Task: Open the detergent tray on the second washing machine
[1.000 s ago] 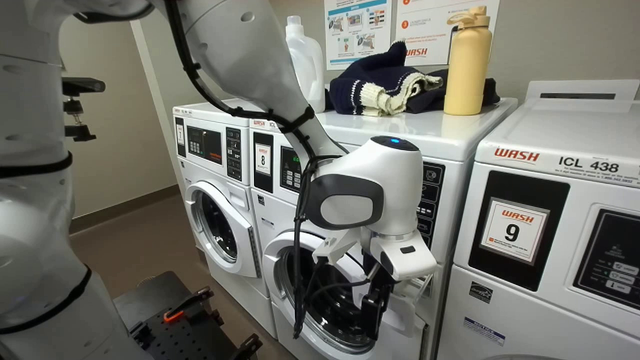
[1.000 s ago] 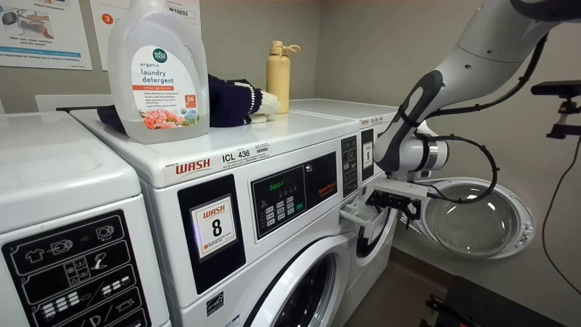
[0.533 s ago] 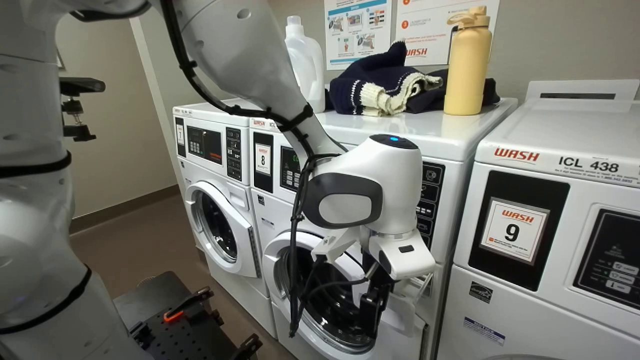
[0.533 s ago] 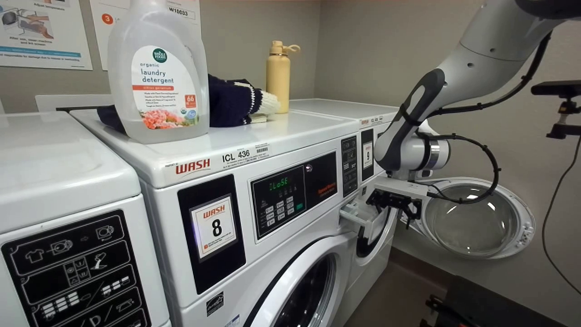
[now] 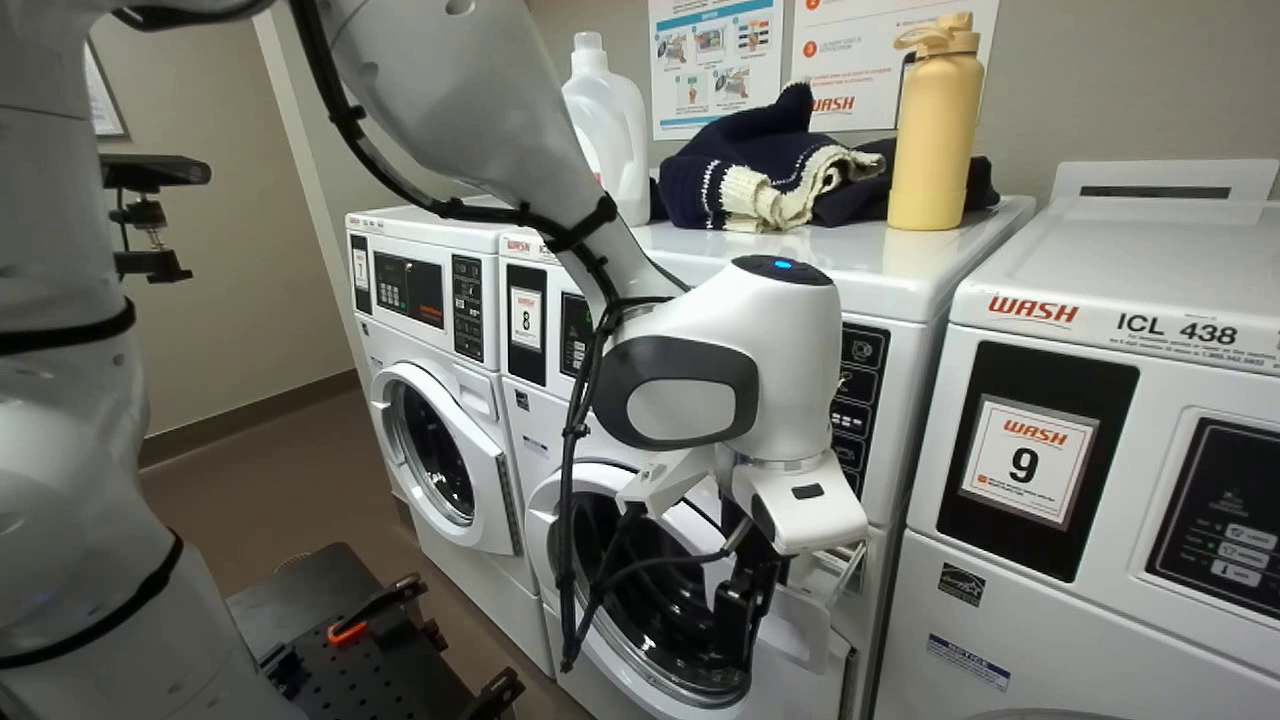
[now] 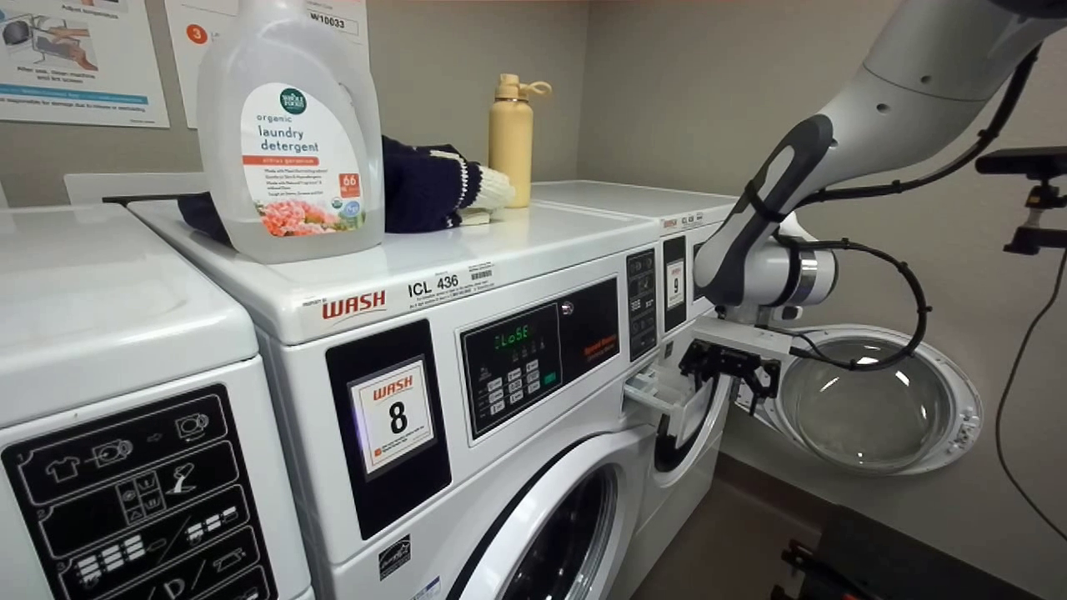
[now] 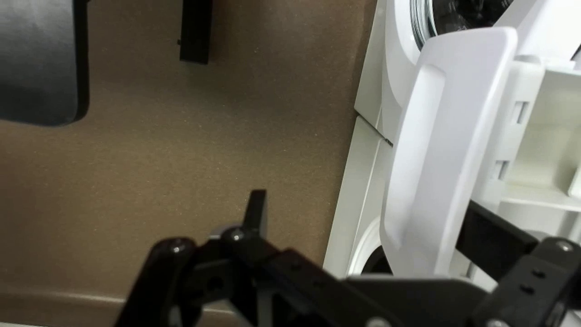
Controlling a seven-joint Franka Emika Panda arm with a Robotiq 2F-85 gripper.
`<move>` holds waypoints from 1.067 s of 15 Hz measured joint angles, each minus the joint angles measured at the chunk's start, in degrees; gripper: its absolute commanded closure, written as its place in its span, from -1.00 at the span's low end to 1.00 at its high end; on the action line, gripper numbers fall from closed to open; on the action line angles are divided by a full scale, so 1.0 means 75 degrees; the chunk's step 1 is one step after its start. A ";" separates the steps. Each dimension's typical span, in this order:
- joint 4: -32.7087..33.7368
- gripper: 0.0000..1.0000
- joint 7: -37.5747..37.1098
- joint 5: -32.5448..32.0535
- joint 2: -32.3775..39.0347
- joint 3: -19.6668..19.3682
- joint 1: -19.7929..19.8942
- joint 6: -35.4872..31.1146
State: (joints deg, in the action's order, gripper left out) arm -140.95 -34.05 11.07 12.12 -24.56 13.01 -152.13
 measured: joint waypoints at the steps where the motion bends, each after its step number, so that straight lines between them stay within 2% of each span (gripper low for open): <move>1: -0.0042 -1.00 -0.0040 -0.0085 -0.0090 -0.0019 0.0000 0.0000; 10: -0.0305 -1.00 -0.0768 -0.1657 -0.1200 -0.0288 0.0217 0.0000; 16: -0.0329 -1.00 -0.1393 -0.3034 -0.2133 0.0061 0.0486 0.0096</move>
State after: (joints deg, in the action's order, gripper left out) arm -143.42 -44.50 -11.69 -3.88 -24.10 16.66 -151.41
